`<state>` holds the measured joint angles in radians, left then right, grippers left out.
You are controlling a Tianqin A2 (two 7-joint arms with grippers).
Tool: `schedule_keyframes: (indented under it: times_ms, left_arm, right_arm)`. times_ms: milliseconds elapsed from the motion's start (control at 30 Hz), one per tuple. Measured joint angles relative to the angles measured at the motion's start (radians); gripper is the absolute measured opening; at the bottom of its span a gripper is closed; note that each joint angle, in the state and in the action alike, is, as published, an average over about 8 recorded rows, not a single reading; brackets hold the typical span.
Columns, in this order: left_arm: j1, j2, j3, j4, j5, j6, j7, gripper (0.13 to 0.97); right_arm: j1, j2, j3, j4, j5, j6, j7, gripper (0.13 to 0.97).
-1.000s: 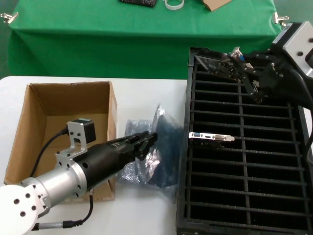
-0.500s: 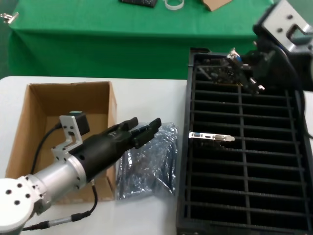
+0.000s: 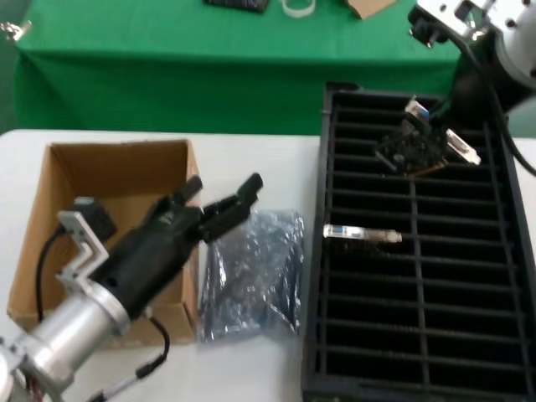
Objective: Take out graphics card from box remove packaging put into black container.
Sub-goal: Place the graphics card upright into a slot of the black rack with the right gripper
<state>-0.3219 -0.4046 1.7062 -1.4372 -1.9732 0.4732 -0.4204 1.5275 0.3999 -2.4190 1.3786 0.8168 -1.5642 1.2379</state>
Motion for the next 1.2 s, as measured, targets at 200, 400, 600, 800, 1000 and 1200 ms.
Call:
schedule_keyframes:
  times_ms: [200,400,600,800,1000,1200]
  left_arm:
    - [0.053,0.064,-0.093,-0.012,-0.079,0.056,0.116,0.791]
    - [0.063,0.099,-0.135,0.017,-0.123,0.098,0.193,0.879]
    - [0.044,0.118,-0.156,0.070,-0.141,0.121,0.255,0.935]
    - [0.025,0.125,-0.170,0.114,-0.154,0.140,0.300,0.958]
    - [0.012,0.128,-0.180,0.141,-0.163,0.154,0.327,0.966]
    - [0.005,0.129,-0.189,0.159,-0.172,0.165,0.348,0.966]
  right_arm:
    - [0.048,-0.084,0.005,-0.262,0.005,0.060,-0.149,0.186]
    - [0.073,-0.158,0.037,-0.541,0.030,0.175,-0.333,0.186]
    - [0.120,-0.237,0.062,-0.839,0.062,0.291,-0.514,0.186]
    - [0.194,-0.332,0.072,-1.132,0.096,0.382,-0.677,0.186]
    - [0.238,-0.383,0.056,-1.284,0.137,0.426,-0.766,0.186]
    - [0.257,-0.397,0.021,-1.322,0.168,0.414,-0.796,0.186]
